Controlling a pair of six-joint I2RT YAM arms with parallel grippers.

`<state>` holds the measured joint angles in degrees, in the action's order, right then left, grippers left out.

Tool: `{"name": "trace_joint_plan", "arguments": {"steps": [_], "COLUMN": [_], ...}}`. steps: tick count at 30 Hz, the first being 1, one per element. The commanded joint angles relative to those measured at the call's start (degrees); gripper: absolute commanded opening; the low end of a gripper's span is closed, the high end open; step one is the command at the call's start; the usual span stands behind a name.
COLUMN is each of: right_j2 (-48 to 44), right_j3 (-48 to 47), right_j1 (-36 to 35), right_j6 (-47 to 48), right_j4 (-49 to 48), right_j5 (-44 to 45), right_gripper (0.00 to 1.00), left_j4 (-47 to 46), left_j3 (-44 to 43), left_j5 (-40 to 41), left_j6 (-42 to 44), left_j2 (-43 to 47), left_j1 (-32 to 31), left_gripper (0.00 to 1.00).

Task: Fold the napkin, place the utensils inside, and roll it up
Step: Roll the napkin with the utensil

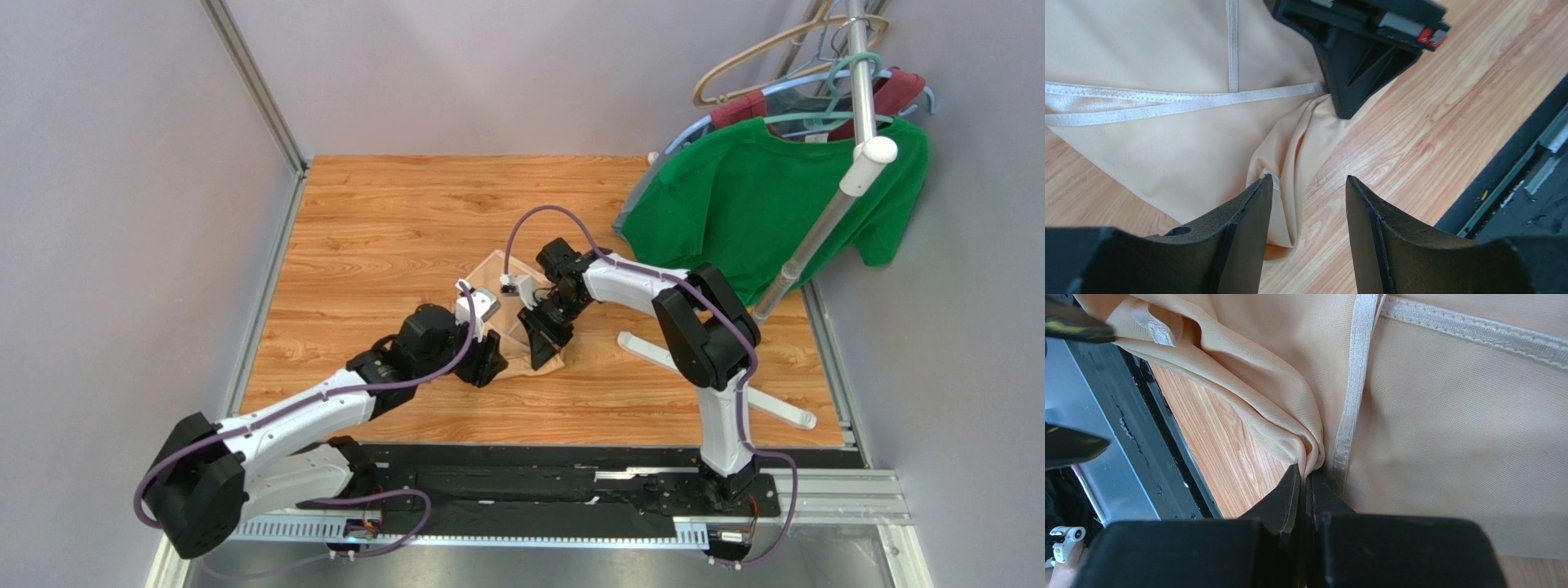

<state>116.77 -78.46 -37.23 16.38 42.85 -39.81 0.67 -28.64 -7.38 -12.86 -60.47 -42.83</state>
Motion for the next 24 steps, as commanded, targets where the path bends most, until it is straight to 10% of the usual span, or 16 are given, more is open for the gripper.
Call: {"name": "trace_joint_plan", "arguments": {"steps": [1, 14, 24], "right_j2": [2.4, 3.3, 3.8], "right_j3": [0.1, -0.3, -0.6], "right_j1": [-0.1, 0.1, 0.8], "right_j6": [1.1, 0.8, 1.1], "right_j4": [1.6, 1.9, 3.1], "right_j5": [2.8, 1.8, 0.4], "right_gripper": [0.0, 0.0, 0.0], "left_j4": [-1.4, 4.2, 10.4], "left_j3": [-1.1, -4.3, -9.8], "left_j5": [0.1, 3.3, 8.9], "left_j6": [1.4, 0.3, -4.4], "left_j2": [-3.2, -9.4, -18.8], "left_j1": [-0.2, -0.6, -0.5], "left_gripper": [0.55, 0.44, 0.08]}}
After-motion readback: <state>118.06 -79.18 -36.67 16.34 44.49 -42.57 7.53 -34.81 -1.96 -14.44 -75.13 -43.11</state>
